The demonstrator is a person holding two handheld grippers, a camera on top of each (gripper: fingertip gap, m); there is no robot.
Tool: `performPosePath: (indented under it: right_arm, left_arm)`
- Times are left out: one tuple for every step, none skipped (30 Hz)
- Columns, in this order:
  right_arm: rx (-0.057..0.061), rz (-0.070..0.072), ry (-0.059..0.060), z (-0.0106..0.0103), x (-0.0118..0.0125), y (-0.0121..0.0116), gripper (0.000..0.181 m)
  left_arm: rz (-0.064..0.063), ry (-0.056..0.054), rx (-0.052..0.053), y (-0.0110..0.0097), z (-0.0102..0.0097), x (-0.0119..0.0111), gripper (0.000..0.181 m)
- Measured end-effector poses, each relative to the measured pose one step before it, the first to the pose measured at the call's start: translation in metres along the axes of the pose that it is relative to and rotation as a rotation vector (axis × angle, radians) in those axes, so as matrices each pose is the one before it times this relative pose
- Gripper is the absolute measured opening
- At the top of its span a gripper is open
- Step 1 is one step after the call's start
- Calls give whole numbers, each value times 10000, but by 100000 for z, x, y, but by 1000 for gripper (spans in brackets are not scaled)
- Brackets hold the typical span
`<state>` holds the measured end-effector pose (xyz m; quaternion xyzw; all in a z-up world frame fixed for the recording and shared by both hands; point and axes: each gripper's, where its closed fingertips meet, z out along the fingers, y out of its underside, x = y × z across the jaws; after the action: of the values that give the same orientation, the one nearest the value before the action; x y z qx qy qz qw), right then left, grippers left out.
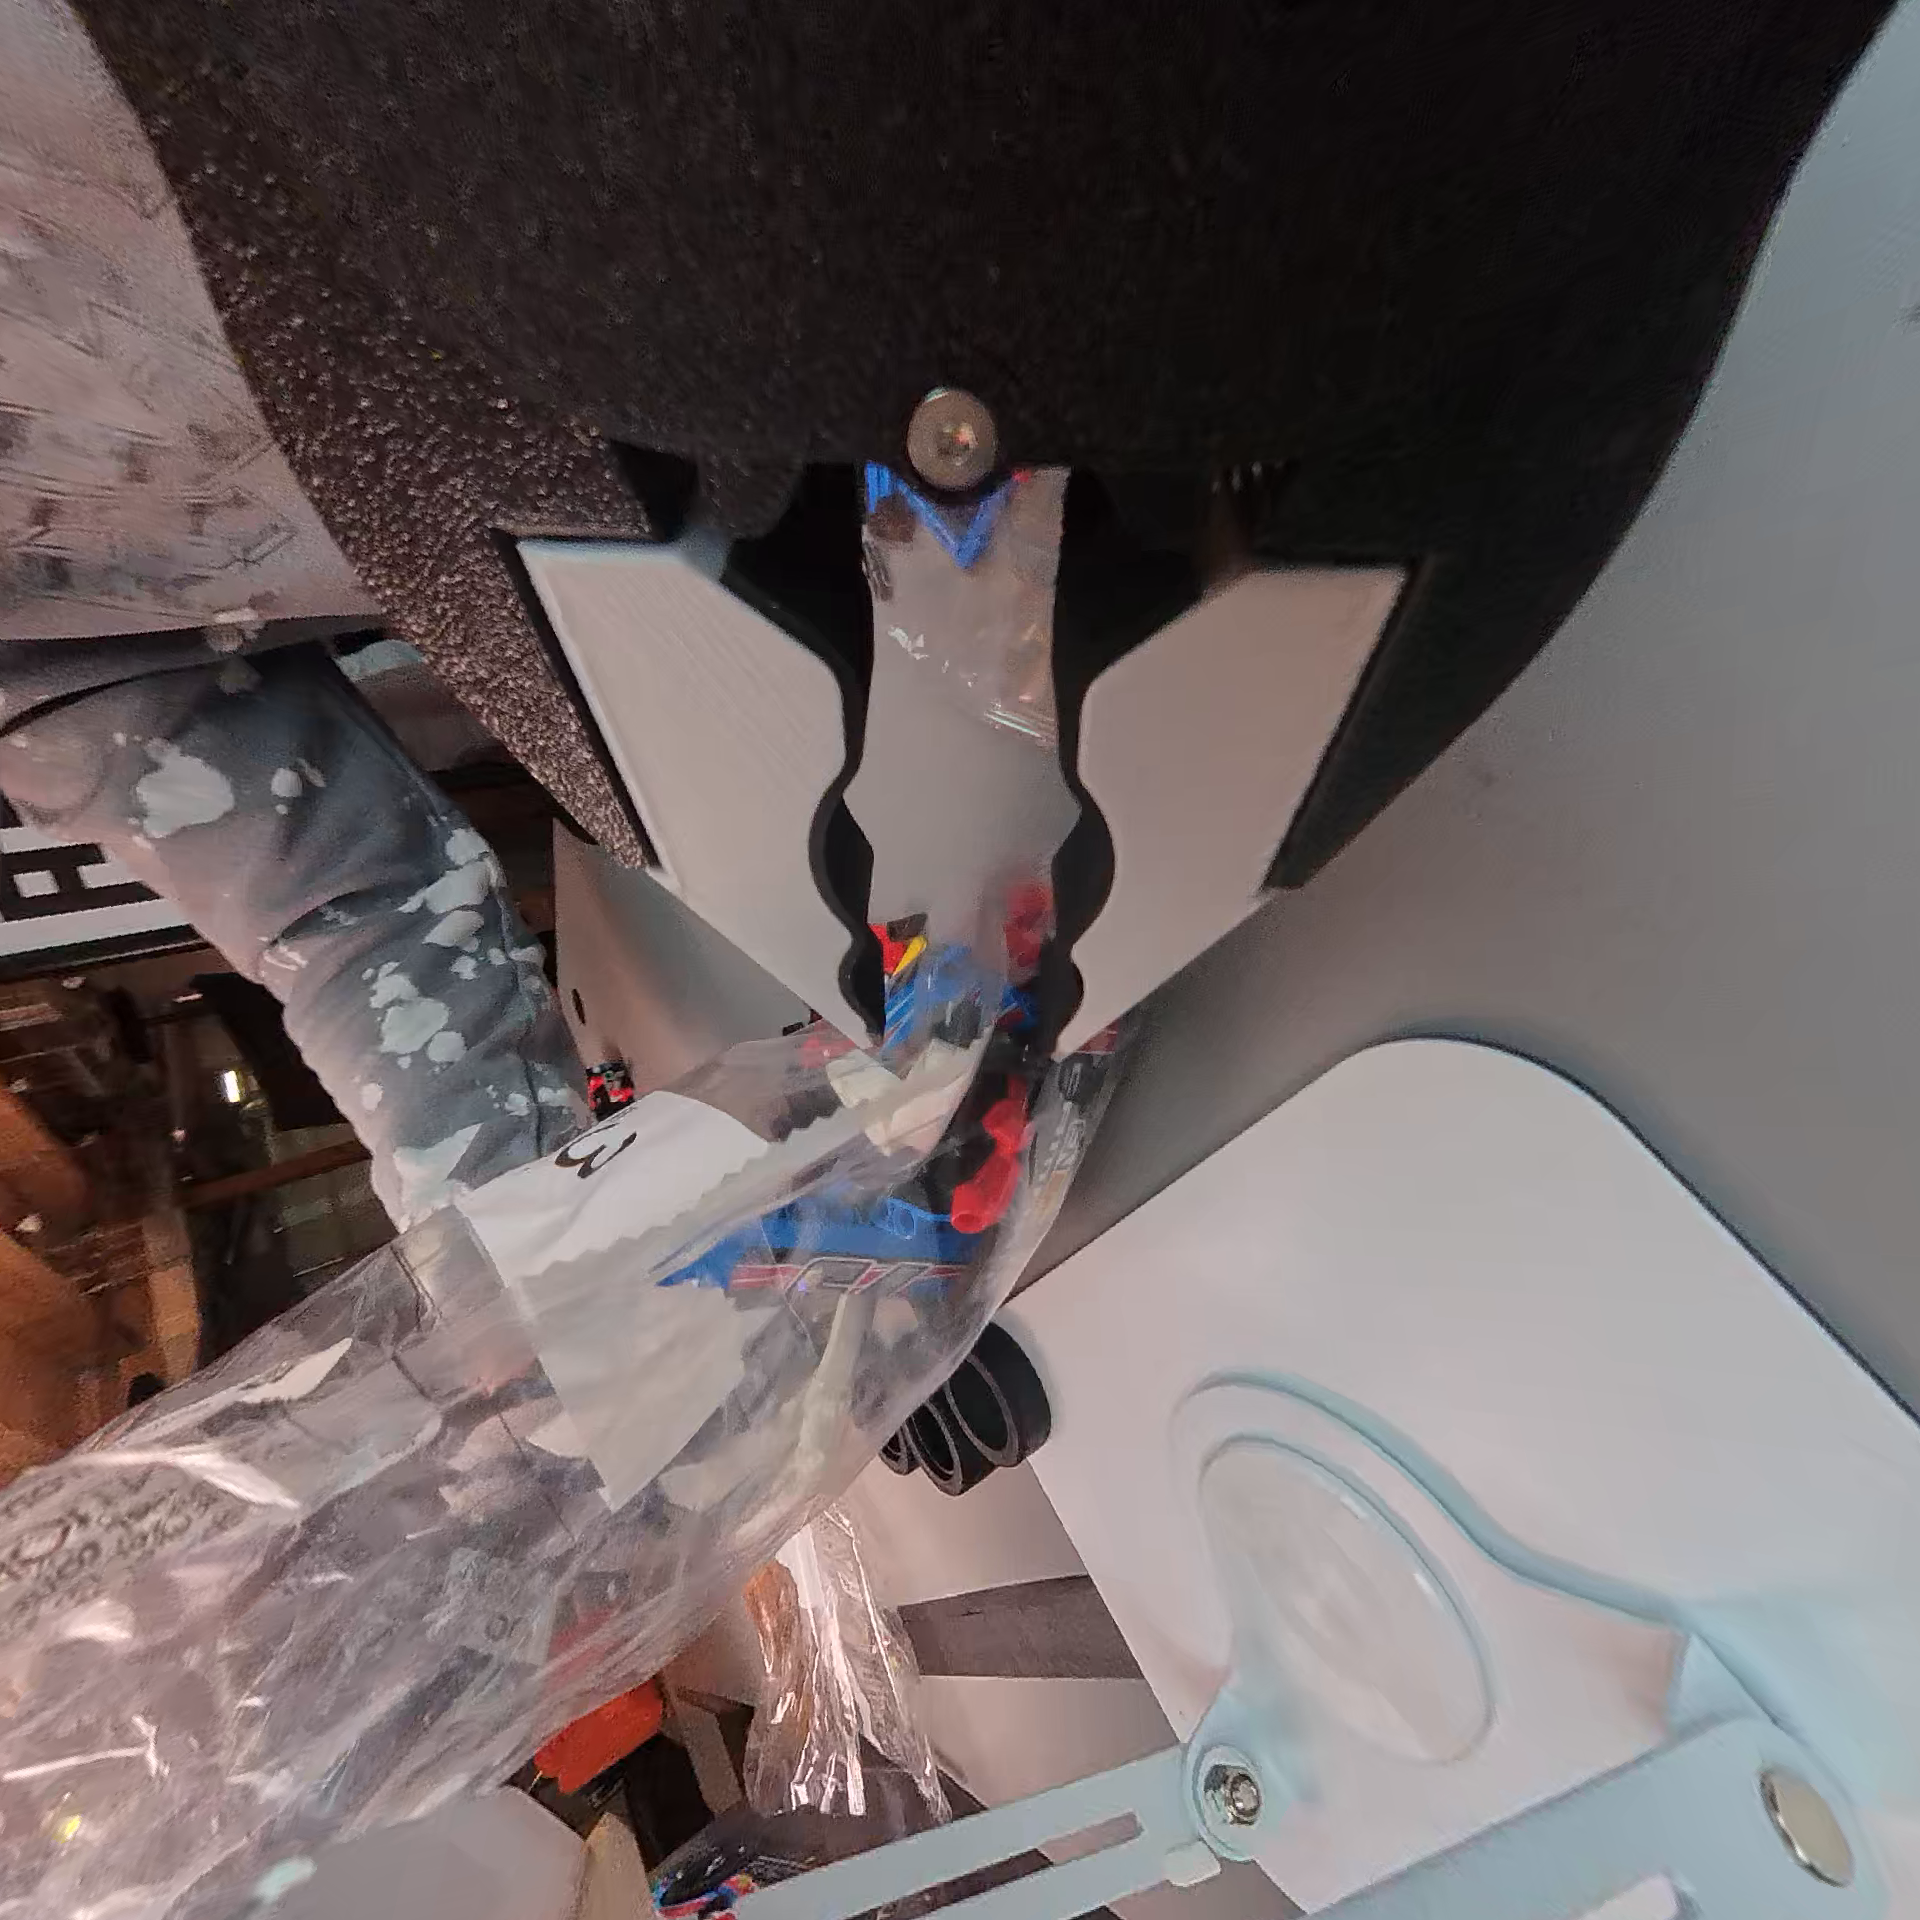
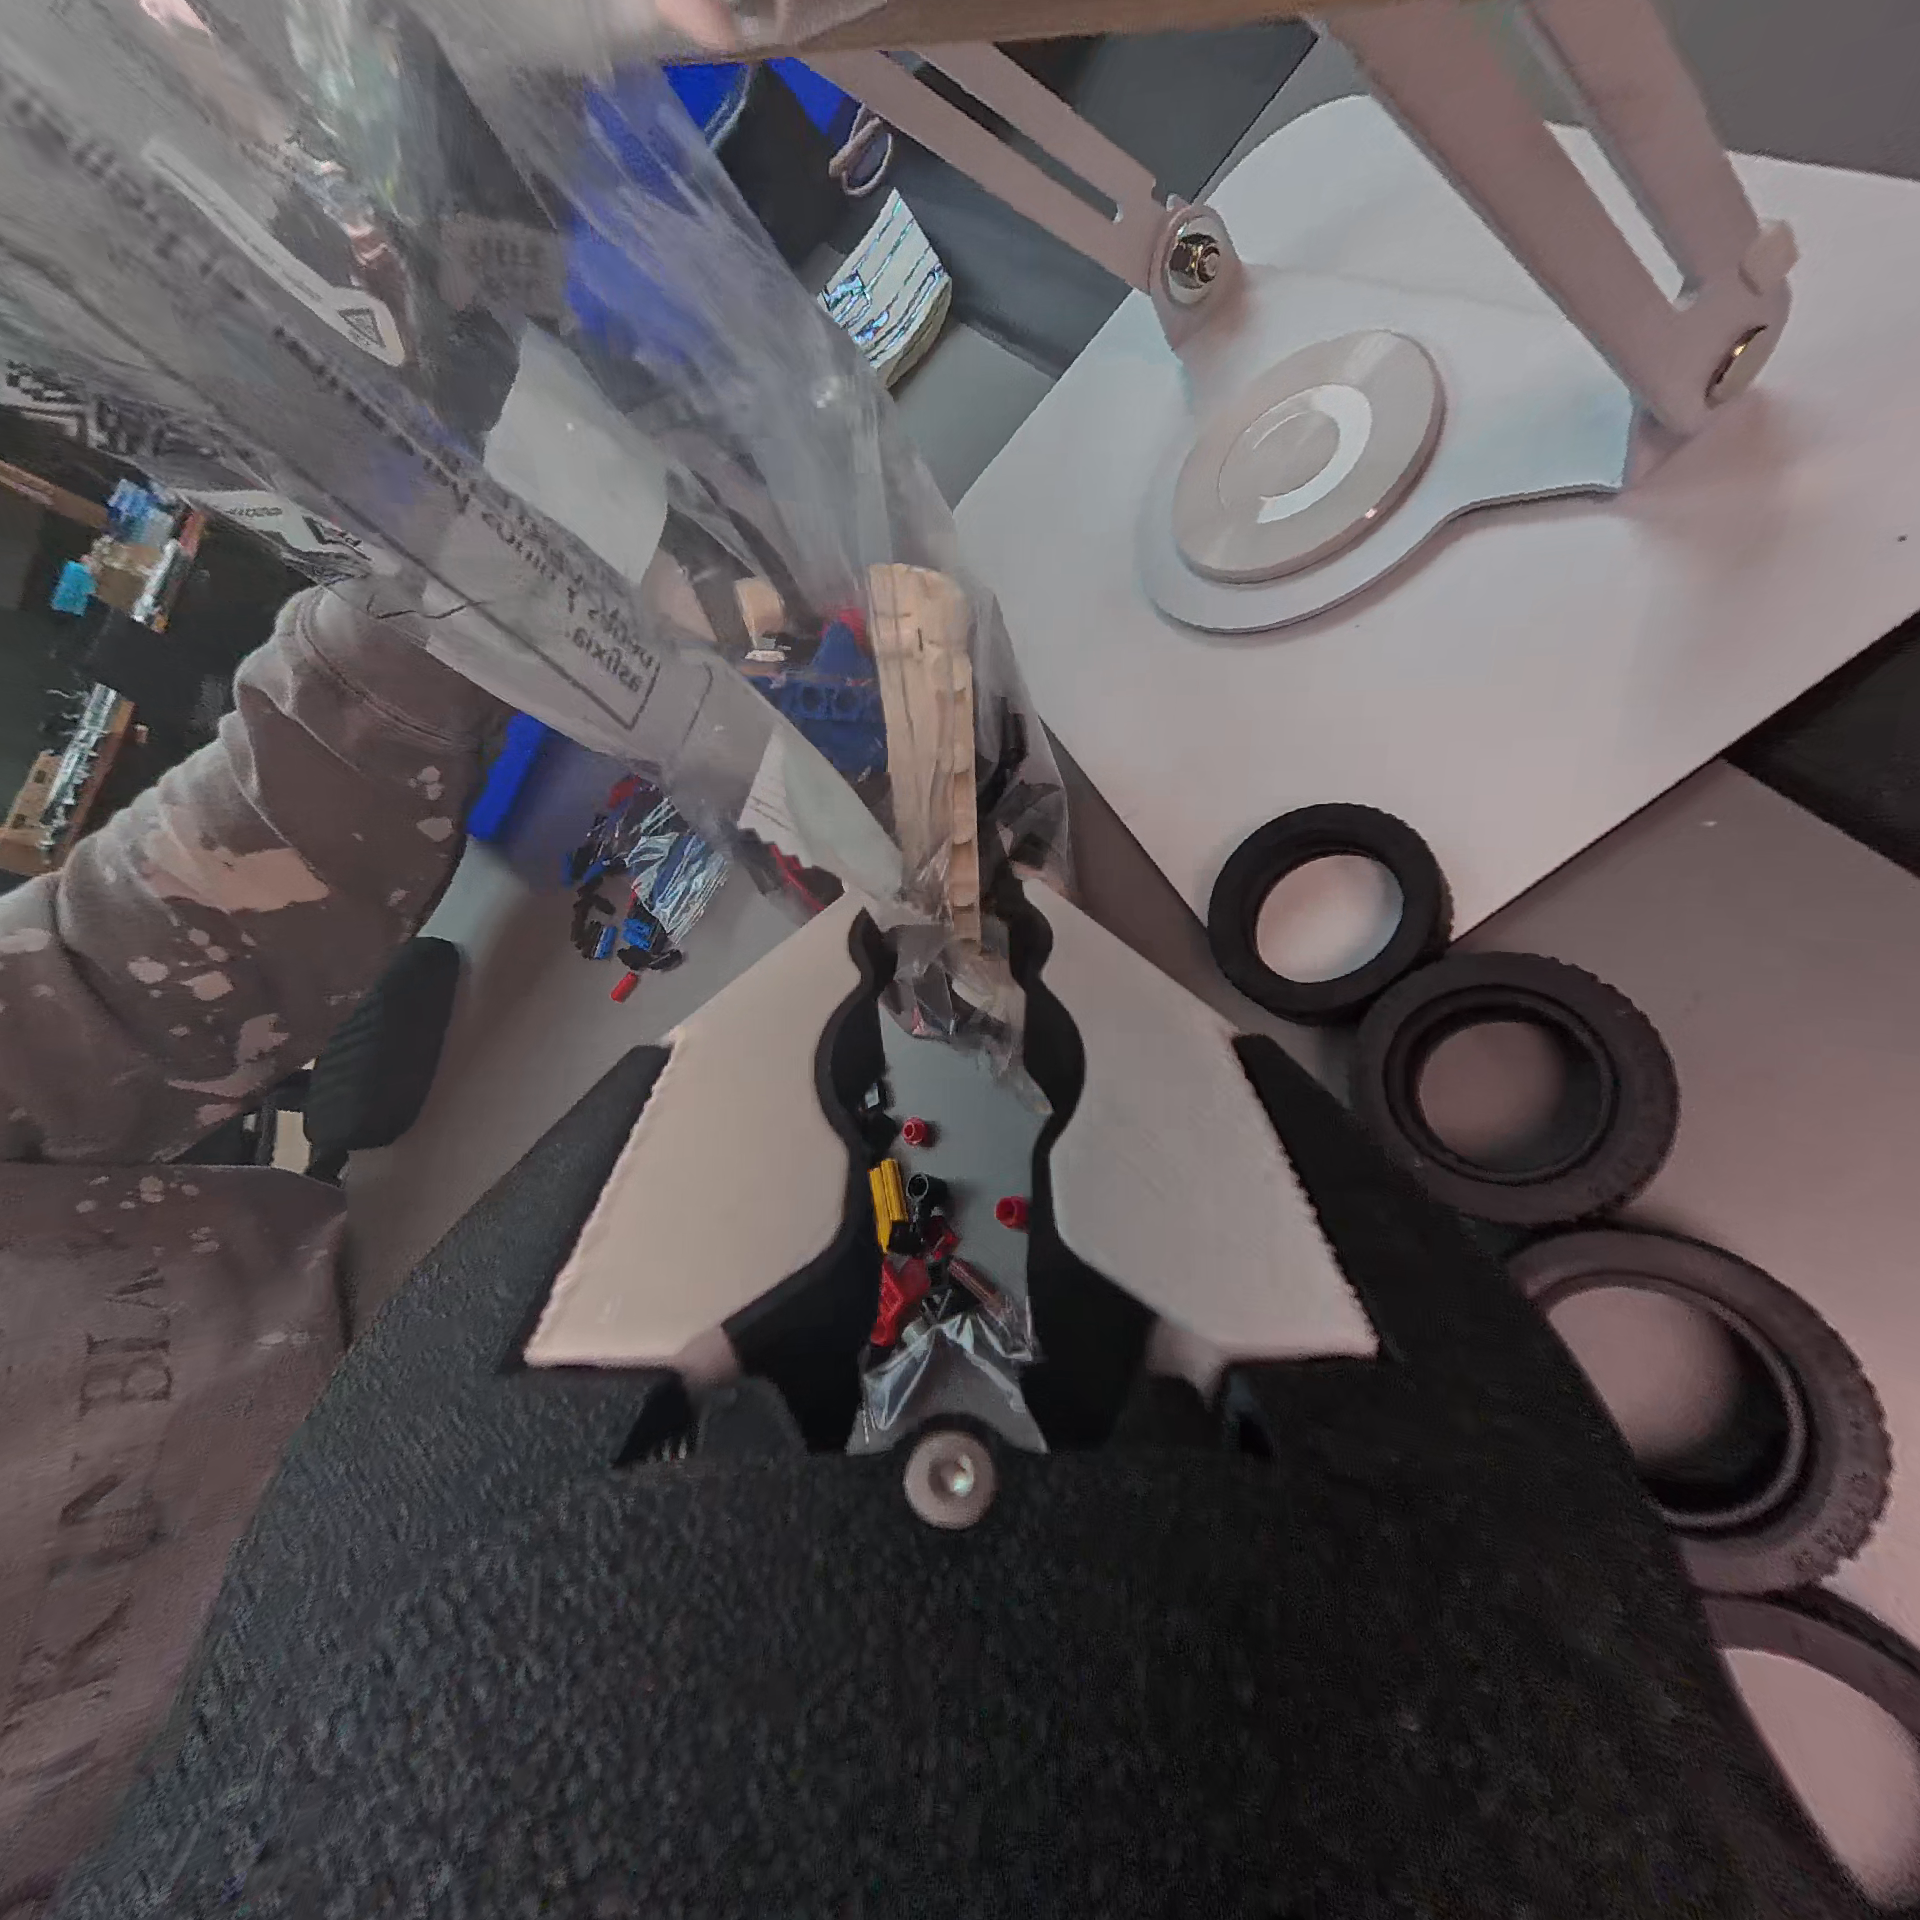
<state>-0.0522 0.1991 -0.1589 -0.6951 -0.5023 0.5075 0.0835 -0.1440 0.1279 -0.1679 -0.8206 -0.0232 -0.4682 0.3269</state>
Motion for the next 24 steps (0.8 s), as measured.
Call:
performPosePath:
  right_arm:
    - [53, -328, 150, -19, 44, -16, 23]
    - [50, -340, 162, 23, 28, -28, 24]
    - [64, -371, 124, 34, -57, -54, 25]
    - [21, -324, 142, 63, -22, -3, 27]
    - [-9, -257, 142, 66, 26, 8, 29]
    - [-17, -188, 143, -4, 63, 25, 32]
    - [24, -187, 141, -160, 32, -32, 35]
    - [121, -240, 173, -337, 4, -108, 36]
    - [79, -324, 226, -488, -5, 21, 38]
    - [-71, -432, 355, -593, 109, 285, 40]
    - [-181, -558, 378, -670, 47, 528, 43]
    - [-278, -620, 254, -745, -239, 717, 45]
    - [-245, -655, 162, -836, -539, 733, 49]
    - [-293, -678, 170, -901, -693, 876, 50]
    - [-392, -720, 153, -890, -875, 1091, 50]
    - [-474, -722, 78, -764, -1149, 1293, 52]
    - [-491, -659, 107, -509, -1155, 1368, 53]
    - [-507, -571, 151, -164, -1029, 1380, 54]
    - [-597, -468, 185, 158, -813, 1450, 54]
    - [-685, -400, 344, 434, -360, 1484, 54]
    - [-628, -368, 409, 521, -23, 1294, 53]
    - [640, 144, 76, -181, -198, -817, 40]
    - [560, 326, 74, -274, 54, -795, 18]
    - [133, 197, -12, -228, -30, -198, 0]
  left_arm:
    - [332, -148, -24, 93, -42, 67, 31]
    - [321, -141, -6, 55, -49, 82, 33]
    - [325, -154, 21, 3, -59, 54, 34]
    - [311, -158, 35, -7, -72, 0, 34]
    - [235, -146, 27, -1, -39, -45, 34]
    - [131, -144, 12, 10, -42, -86, 34]
    - [66, -130, 32, -2, -62, -85, 34]
    - [45, -95, 61, -38, -92, -33, 34]
    - [18, -76, 86, -76, -130, 8, 34]
    - [24, -53, 100, -104, -153, 52, 34]
    - [77, -22, 84, -105, -152, 125, 34]
    - [112, -34, 42, -80, -121, 107, 34]
    - [131, -67, 27, -77, -101, 52, 35]
    - [138, -78, 27, -103, -85, 49, 35]
    - [145, -49, 19, -80, -72, 116, 36]
    - [183, 21, 38, -85, -41, 230, 37]
    - [184, 29, 60, -110, -12, 212, 38]
    - [146, -7, 38, -61, 42, 107, 38]
    - [117, -33, 3, -5, 122, -3, 39]
    - [56, -56, -25, 29, 174, -94, 39]
    - [-23, -26, -6, 18, 204, -93, 39]
    - [-96, 42, 23, -17, 208, 14, 39]
    - [-124, 46, 46, -1, 179, 35, 38]
    - [-133, -38, 50, 9, 123, -45, 38]
